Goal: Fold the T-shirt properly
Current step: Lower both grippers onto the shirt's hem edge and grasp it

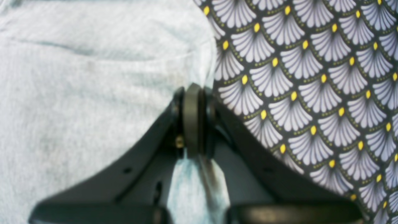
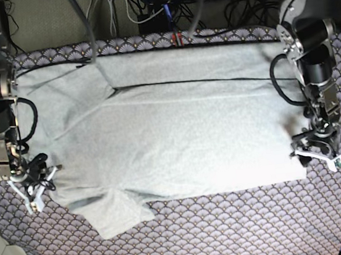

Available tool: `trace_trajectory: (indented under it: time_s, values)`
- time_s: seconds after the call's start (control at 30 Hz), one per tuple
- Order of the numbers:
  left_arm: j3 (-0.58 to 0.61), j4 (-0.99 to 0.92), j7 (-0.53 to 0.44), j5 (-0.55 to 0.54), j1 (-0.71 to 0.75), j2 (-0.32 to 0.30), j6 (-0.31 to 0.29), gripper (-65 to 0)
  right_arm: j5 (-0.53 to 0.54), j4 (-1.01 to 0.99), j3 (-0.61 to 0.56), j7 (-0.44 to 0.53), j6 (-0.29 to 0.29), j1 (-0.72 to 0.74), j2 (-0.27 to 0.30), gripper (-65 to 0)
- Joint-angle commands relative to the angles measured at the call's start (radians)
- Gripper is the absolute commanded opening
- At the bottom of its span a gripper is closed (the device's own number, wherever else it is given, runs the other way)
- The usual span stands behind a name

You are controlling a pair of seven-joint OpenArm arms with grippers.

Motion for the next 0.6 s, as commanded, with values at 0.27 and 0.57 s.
trace_trajectory:
  time_s: [0.27, 0.57]
  values:
    - [0.191, -0.238, -0.232, -0.015, -0.139, -0.027, -0.001, -22.7, -0.004, 0.010, 0.003, -0.019, -0.003, 0.015, 0.011, -65.0]
    - [0.175, -0.246, -0.229, -0.017, -0.131, -0.026, 0.001, -22.7, -0.004, 0.010, 0.003, -0.017, -0.003, 0.016, 0.011, -65.0]
